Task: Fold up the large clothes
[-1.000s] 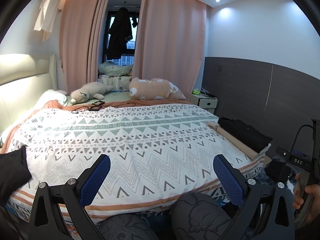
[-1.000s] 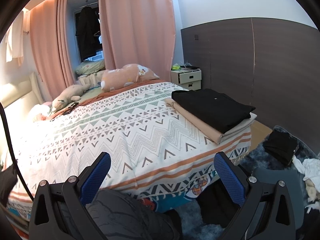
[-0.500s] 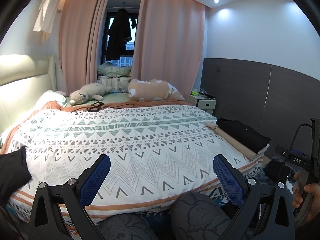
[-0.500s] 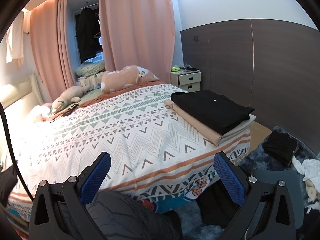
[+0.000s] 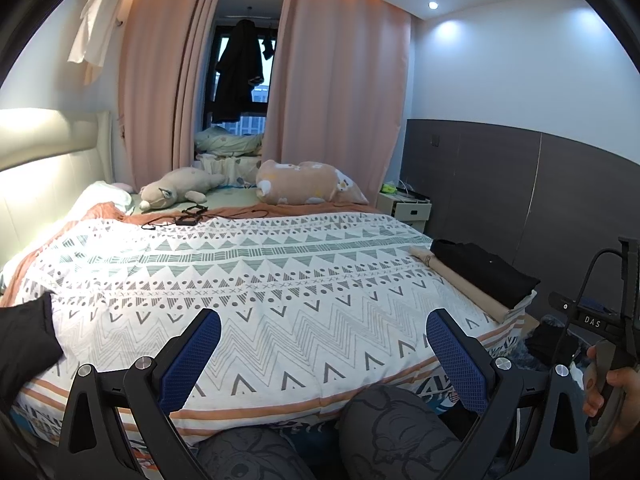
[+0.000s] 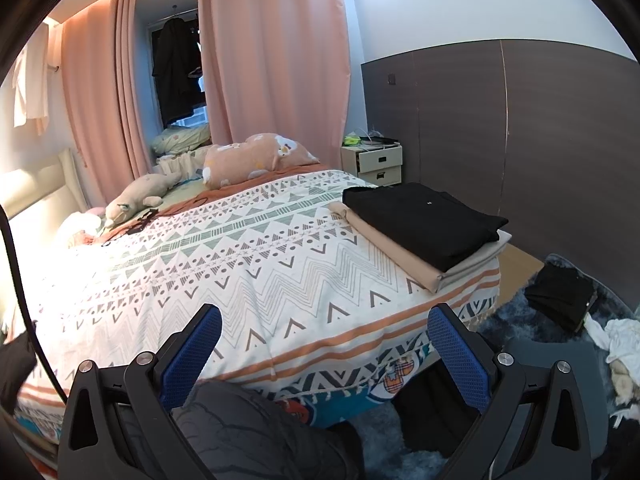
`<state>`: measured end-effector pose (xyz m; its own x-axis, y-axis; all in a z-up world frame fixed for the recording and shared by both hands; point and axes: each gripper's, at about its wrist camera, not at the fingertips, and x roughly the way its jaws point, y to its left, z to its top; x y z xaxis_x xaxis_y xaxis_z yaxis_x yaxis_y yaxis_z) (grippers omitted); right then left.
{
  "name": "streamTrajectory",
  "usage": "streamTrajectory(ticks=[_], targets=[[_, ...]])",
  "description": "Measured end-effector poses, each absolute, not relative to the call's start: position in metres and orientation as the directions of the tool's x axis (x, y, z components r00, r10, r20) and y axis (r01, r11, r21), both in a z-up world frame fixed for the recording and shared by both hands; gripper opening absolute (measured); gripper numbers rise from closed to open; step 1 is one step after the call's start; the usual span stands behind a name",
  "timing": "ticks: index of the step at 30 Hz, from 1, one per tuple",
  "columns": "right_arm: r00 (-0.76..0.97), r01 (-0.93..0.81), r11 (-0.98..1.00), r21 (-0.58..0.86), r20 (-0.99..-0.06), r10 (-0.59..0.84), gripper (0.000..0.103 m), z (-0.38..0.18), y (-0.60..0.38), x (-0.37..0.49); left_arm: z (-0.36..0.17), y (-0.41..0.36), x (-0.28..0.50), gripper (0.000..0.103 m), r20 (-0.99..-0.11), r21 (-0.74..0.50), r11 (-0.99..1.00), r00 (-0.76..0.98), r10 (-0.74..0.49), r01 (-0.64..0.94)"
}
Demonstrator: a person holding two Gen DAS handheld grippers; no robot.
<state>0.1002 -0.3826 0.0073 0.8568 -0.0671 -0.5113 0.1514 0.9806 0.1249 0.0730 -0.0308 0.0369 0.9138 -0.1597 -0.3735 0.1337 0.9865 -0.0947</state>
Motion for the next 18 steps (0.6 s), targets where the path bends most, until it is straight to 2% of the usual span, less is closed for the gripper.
streamTrajectory(ticks=[18], targets=[[0.858,0.151,0.981,0.126,-0.510,-0.067,0.103,0.0075,-0.3824,0.0988,0.0402,-0.0310,0.0672,0.103,-0.368,-0.099,0.986,0.916,-0.159,0.131]])
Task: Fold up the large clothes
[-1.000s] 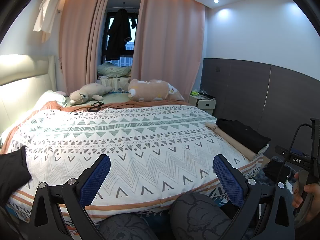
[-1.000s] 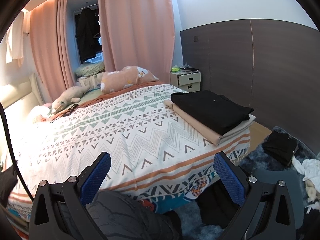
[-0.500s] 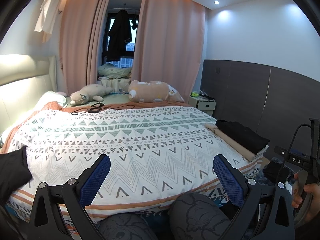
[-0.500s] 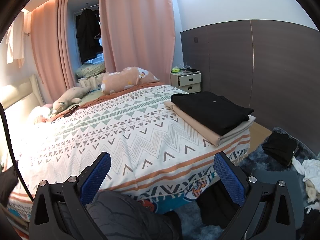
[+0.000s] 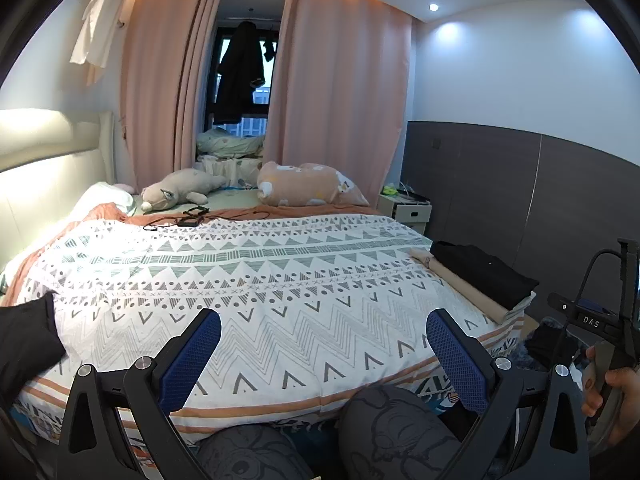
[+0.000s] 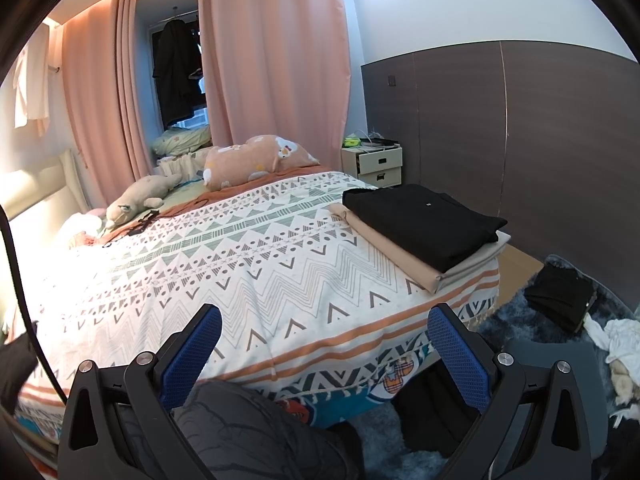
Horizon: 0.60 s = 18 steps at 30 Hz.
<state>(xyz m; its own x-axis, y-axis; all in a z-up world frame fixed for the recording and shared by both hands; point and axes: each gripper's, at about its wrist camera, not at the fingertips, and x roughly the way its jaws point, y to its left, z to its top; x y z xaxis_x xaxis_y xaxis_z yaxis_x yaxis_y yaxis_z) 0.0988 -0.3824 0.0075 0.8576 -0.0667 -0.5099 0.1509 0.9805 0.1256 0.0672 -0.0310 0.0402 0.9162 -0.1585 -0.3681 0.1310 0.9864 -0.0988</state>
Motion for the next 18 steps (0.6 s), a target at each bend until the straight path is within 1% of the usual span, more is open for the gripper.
streamTrajectory(ticks=[10,18], targets=[[0.857,0.156,0.979,0.130,-0.510,-0.069,0.103,0.010,-0.382,0.097,0.042,-0.031,0.064,0.103,-0.368,-0.106,0.985,0.914,-0.169,0.140],[0.857,0.155,0.980,0.121,-0.510,-0.073,0.103,0.014,-0.381,0.083,0.042,-0.029,0.049,0.103,-0.344,-0.110,0.983,0.923,-0.174,0.144]])
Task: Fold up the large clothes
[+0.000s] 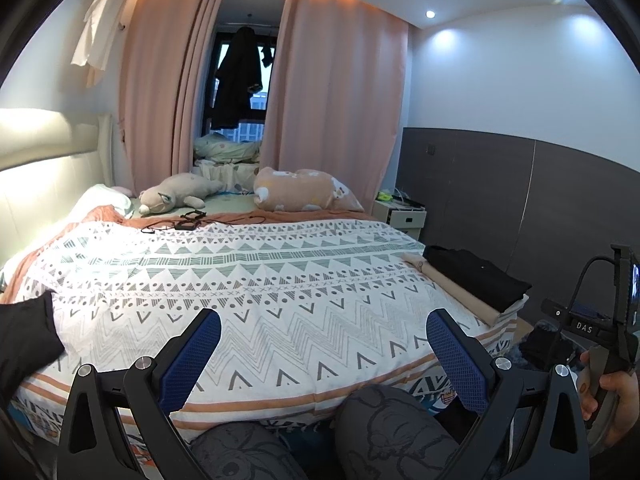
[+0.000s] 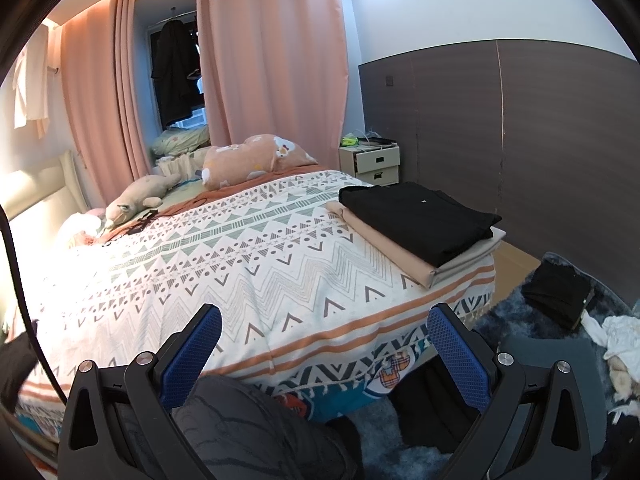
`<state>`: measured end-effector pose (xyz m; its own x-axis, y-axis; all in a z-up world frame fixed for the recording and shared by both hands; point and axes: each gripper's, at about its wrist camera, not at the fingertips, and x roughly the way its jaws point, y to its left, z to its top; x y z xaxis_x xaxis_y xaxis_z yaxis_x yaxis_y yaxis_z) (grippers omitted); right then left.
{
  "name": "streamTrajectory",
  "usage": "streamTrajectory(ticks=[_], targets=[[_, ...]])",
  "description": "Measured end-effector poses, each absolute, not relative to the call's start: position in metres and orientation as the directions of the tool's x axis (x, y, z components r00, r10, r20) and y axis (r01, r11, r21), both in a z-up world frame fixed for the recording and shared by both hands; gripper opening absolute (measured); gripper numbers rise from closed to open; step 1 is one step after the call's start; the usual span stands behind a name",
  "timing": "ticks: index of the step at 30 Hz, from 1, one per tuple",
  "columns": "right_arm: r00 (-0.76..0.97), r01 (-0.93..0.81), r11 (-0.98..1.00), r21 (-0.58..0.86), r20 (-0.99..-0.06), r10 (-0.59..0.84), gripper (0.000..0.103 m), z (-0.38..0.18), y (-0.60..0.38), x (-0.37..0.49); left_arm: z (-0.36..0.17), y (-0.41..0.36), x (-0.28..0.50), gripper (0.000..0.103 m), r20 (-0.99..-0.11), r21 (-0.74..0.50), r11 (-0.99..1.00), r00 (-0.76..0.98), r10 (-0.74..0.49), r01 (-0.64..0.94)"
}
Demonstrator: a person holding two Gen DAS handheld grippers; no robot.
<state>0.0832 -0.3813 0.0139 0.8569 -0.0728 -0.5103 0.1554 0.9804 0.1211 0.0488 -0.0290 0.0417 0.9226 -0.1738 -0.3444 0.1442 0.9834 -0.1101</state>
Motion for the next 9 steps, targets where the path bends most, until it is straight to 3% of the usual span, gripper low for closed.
streamTrajectory(ticks=[9], targets=[[0.866,0.163,0.982,0.097,-0.491,-0.095,0.103,0.023,-0.376,0.069,0.039,-0.031,0.035,0.103,-0.334,-0.110,0.982,0.925,-0.183,0.155]])
